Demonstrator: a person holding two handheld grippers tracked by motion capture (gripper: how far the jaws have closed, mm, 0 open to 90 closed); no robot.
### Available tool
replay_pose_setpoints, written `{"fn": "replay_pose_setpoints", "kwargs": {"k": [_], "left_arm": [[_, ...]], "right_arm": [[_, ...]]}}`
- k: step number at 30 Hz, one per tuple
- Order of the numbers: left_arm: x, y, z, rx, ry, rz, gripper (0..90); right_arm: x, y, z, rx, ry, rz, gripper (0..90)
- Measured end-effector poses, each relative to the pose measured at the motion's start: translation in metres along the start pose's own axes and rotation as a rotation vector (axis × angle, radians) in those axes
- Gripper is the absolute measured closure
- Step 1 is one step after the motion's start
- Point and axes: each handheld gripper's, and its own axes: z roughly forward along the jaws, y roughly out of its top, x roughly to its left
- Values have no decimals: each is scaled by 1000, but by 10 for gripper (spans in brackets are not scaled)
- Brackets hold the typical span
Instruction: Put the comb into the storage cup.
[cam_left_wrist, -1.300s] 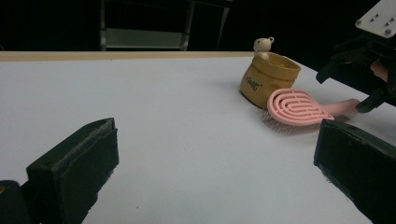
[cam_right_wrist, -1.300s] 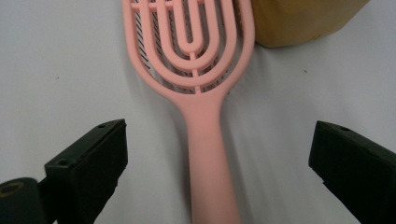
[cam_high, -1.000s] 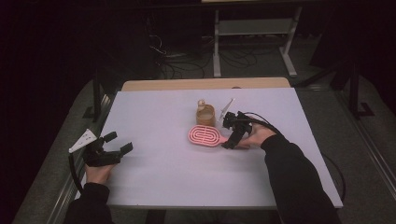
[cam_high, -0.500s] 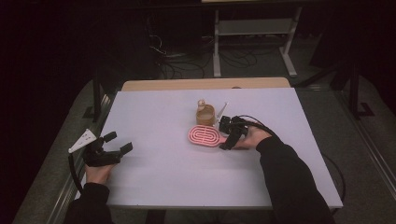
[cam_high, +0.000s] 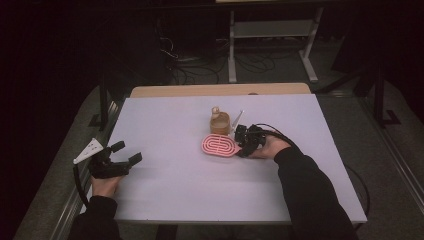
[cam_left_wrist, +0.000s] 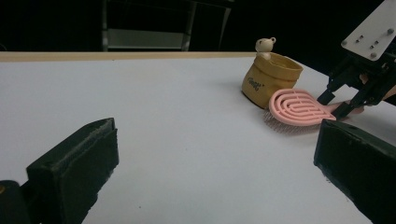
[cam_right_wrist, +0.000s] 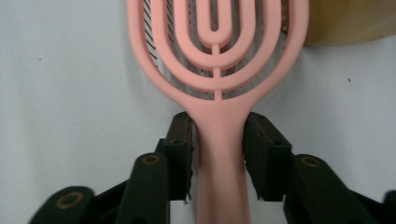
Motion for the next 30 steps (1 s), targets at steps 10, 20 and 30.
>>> {"fn": "replay_pose_setpoints", "kwargs": {"k": [10, 20, 30], "left_arm": [[0, 0, 0, 0, 0, -2, 0], [0, 0, 0, 0, -1, -2, 0], [0, 0, 0, -1, -2, -3, 0]], "right_arm": [[1, -1, -1, -5, 15, -14, 671], [4, -1, -3, -21, 29, -18, 678], [10, 0, -11, -46, 18, -16, 682]]}}
